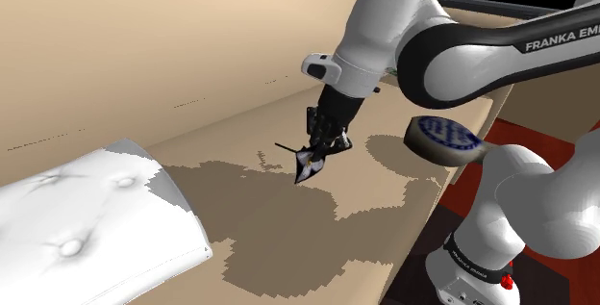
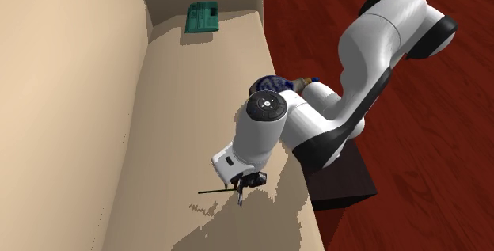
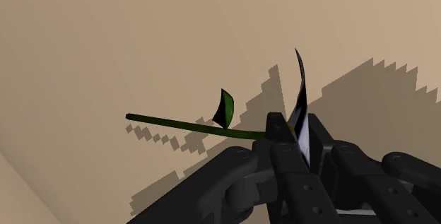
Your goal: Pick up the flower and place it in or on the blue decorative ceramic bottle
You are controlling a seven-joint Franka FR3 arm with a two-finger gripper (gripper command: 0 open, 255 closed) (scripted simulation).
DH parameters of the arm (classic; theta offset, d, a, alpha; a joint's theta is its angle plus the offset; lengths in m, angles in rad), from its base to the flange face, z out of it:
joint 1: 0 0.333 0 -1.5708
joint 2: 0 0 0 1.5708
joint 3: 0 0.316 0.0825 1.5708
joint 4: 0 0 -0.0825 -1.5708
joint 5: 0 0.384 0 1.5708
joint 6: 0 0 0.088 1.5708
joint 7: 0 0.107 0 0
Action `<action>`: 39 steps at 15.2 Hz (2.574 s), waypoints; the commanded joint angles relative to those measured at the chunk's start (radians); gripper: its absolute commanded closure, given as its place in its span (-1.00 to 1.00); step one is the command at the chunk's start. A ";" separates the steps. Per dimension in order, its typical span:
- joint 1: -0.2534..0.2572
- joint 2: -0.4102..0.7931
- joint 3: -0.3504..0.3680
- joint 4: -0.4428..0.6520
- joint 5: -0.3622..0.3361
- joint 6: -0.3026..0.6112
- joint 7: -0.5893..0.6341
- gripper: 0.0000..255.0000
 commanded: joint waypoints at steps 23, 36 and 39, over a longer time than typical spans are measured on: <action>-0.007 -0.010 -0.013 0.318 -0.013 -0.328 0.004 1.00; -0.029 -0.318 -0.111 0.194 -0.047 -0.516 -0.094 1.00; -0.042 -0.416 -0.147 0.160 -0.069 -0.581 -0.129 1.00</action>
